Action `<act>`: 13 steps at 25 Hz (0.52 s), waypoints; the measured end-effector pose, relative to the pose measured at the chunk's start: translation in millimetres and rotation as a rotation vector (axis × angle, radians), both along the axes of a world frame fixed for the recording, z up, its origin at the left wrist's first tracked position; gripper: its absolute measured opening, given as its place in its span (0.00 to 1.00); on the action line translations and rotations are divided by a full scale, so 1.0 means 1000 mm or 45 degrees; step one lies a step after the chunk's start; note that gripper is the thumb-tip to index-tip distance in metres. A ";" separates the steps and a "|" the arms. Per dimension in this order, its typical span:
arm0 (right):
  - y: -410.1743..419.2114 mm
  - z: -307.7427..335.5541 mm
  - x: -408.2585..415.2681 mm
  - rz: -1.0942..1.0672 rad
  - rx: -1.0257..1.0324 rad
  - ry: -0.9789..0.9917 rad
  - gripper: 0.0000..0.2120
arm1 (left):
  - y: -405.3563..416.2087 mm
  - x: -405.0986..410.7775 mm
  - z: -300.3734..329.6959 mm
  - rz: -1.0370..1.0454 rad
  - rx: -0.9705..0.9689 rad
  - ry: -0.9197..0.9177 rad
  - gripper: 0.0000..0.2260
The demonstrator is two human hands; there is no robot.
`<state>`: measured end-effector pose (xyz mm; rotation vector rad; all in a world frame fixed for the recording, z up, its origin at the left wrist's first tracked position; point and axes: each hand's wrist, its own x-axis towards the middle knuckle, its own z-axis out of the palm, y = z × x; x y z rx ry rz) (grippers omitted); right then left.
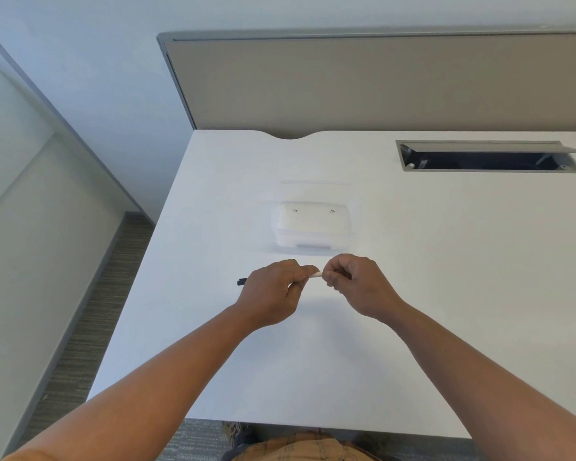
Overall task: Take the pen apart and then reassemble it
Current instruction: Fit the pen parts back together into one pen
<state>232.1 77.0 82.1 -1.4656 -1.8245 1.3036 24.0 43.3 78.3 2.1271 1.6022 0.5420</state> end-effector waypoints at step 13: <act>-0.014 -0.004 0.003 0.033 0.188 -0.010 0.09 | 0.000 -0.004 0.003 -0.044 -0.036 0.075 0.13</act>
